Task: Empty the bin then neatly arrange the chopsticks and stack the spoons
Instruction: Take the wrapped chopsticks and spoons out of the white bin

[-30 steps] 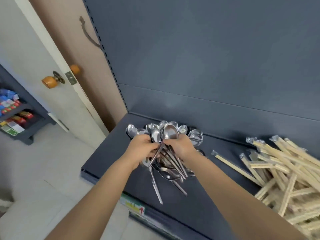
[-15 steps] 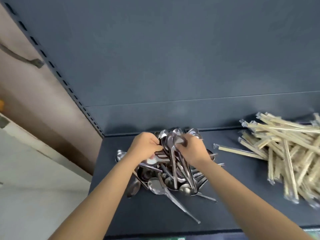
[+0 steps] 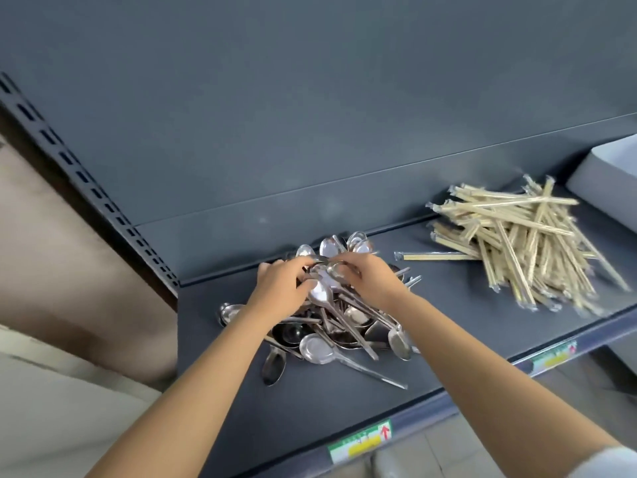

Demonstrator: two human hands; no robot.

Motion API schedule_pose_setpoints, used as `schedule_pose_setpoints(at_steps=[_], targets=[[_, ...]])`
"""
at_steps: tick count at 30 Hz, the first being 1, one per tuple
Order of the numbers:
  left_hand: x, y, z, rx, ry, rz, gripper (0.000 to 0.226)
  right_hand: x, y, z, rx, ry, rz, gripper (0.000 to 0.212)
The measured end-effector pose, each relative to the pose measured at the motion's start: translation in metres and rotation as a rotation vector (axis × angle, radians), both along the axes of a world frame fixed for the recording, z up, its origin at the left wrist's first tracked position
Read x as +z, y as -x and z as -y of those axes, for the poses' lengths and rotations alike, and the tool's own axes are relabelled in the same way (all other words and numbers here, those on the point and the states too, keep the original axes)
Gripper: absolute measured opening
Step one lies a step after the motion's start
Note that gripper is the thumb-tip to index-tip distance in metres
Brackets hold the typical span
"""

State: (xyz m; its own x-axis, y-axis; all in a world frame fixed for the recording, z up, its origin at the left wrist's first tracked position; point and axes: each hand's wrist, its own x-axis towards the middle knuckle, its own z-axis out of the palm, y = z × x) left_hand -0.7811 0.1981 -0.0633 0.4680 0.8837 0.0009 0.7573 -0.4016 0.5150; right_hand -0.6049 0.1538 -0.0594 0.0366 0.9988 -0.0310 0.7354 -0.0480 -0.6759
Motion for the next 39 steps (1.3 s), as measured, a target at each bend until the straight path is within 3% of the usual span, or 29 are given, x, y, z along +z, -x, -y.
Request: schedule_pose_setpoints(at_steps=[4,10,17,21,28,32,39], targets=[[0.008,0.012,-0.005,0.052,-0.059,0.006,0.032,-0.004,-0.006,0.005,-0.119,-0.008,0.102,0.030],[0.014,0.021,-0.022,0.012,-0.064,-0.245,0.052,-0.011,-0.011,0.006,-0.140,-0.034,0.177,0.031],[0.005,0.019,-0.024,0.092,0.046,0.021,0.043,-0.004,-0.018,0.018,-0.119,-0.012,0.341,0.035],[0.008,0.016,-0.020,0.062,0.018,0.053,0.041,-0.003,-0.025,0.027,-0.115,0.005,0.368,0.038],[0.010,0.004,-0.007,-0.055,-0.155,-0.057,0.041,-0.007,-0.023,0.044,-0.100,0.063,0.497,0.065],[0.007,-0.016,-0.003,-0.143,-0.193,-0.185,0.040,-0.010,-0.016,0.046,-0.057,0.081,0.511,0.055],[0.008,-0.057,-0.008,-0.118,-0.152,-0.309,0.042,-0.015,-0.025,0.043,-0.277,0.043,0.500,0.051]])
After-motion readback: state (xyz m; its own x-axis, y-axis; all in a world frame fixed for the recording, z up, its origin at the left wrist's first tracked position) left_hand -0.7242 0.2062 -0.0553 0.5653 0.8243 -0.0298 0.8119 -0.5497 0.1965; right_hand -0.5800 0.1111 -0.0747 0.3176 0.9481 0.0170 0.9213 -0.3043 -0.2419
